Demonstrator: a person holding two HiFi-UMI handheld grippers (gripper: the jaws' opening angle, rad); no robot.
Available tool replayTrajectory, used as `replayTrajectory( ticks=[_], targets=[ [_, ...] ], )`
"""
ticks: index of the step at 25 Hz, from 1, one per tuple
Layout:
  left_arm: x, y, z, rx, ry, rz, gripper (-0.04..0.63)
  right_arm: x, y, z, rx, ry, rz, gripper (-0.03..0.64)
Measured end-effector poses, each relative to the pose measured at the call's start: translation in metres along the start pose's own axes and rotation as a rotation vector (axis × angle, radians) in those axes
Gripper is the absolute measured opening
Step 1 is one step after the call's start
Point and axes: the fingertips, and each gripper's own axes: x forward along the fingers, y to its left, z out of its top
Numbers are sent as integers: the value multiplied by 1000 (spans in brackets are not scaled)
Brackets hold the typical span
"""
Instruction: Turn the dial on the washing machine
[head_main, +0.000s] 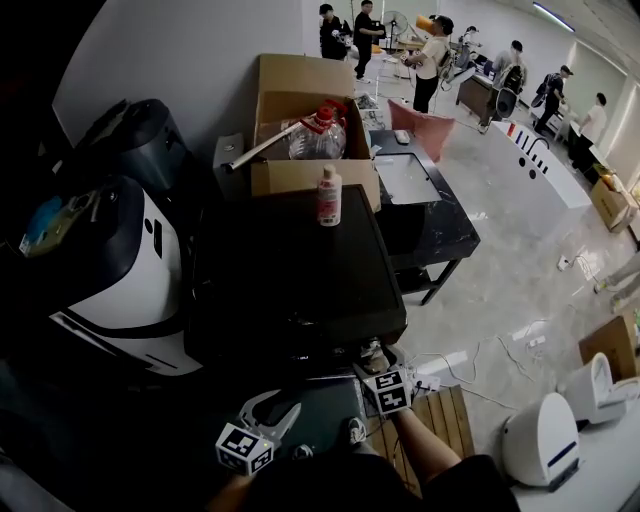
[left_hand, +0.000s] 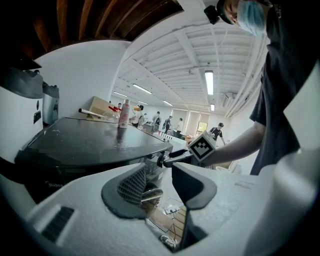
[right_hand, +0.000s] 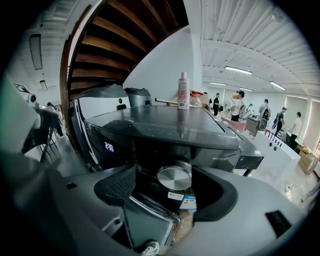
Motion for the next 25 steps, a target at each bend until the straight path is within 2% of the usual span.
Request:
replayTrajectory(
  ticks=[14, 25],
  targets=[
    [-5, 0, -5, -22, 2, 39, 153, 10, -8, -16, 39, 49, 16, 334],
    [-9, 0, -6, -22, 0, 55, 153, 8, -9, -13, 77, 29, 6, 329]
  ],
)
